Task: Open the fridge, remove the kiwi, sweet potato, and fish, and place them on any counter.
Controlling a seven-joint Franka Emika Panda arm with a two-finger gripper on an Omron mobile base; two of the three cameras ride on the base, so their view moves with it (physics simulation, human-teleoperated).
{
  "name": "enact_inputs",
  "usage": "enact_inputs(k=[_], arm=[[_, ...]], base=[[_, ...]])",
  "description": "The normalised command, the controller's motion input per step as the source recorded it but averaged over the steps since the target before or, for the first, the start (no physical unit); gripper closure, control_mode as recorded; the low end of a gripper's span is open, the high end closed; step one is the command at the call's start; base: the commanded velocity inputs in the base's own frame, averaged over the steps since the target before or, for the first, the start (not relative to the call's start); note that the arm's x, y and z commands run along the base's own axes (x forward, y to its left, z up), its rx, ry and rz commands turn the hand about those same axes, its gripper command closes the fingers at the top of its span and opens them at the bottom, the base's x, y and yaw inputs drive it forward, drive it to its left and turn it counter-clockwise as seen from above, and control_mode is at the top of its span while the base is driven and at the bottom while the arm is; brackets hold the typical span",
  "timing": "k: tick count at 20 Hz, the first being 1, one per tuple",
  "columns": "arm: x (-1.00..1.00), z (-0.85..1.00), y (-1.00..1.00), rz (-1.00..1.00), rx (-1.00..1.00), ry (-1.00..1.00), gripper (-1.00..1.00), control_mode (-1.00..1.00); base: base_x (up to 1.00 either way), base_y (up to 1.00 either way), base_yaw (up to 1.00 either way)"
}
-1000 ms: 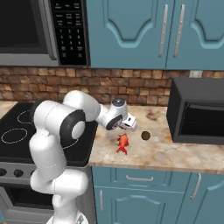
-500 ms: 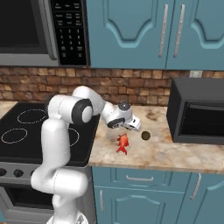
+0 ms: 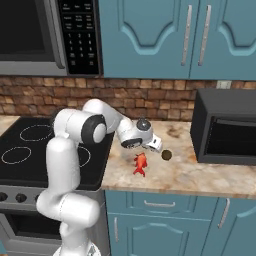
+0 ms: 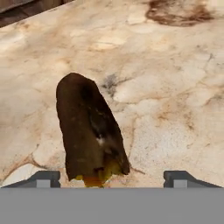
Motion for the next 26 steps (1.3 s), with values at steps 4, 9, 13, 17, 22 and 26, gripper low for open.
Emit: enact_inputs(k=[4, 9, 13, 17, 22, 26], arm=[[-0.54, 1.00, 0.11, 0.00, 0.00, -0.13, -1.00, -1.00], [-0.93, 1.00, 0.19, 0.01, 0.00, -0.18, -1.00, -1.00], [-1.00, 1.00, 0.23, 0.02, 0.00, -0.16, -1.00, -1.00], [-1.00, 1.00, 0.30, 0.03, 0.00, -0.04, -1.00, -1.00], [-0.99, 1.00, 0.50, 0.01, 0.00, 0.18, -1.00, -1.00], [-0.92, 1.00, 0.59, 0.00, 0.00, 0.24, -1.00, -1.00]], base=[[0.00, 0.00, 0.00], [0.00, 0.00, 0.00], [0.00, 0.00, 0.00], [0.00, 0.00, 0.00], [0.00, 0.00, 0.00], [0.00, 0.00, 0.00]])
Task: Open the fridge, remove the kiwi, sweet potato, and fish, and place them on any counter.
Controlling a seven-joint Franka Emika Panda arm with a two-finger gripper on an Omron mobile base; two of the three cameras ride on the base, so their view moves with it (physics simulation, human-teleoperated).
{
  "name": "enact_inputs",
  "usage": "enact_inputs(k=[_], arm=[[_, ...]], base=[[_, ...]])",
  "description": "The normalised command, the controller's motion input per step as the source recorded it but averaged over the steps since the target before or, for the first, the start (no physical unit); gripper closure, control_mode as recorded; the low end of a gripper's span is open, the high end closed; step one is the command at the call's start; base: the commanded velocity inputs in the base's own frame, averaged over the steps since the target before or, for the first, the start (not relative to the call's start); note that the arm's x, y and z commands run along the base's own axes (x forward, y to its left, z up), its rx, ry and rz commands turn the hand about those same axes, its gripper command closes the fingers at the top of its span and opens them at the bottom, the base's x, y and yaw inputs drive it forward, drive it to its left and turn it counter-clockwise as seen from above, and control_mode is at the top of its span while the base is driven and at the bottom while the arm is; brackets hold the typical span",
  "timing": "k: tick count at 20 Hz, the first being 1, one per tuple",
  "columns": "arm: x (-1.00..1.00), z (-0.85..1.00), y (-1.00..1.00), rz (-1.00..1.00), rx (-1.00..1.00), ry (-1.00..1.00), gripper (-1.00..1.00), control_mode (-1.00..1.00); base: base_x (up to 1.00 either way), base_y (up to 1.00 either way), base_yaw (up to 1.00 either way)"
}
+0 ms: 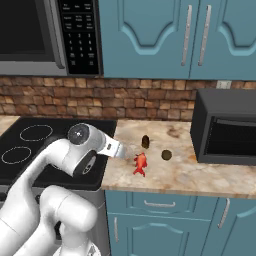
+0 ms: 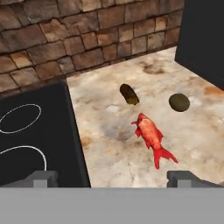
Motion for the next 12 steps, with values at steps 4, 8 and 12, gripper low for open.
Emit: enact_inputs(k=[4, 8, 12], arm=[[-0.89, 0.96, 0.68, 0.01, -0.01, 0.20, -1.00, -1.00], [-0.83, 0.78, 0.80, 0.06, -0.06, 0.11, -1.00, -1.00], [-0.97, 0.81, 0.51, 0.01, -0.03, 0.04, -1.00, -1.00]], base=[[0.00, 0.00, 0.00], [0.00, 0.00, 0.00], [0.00, 0.00, 0.00]])
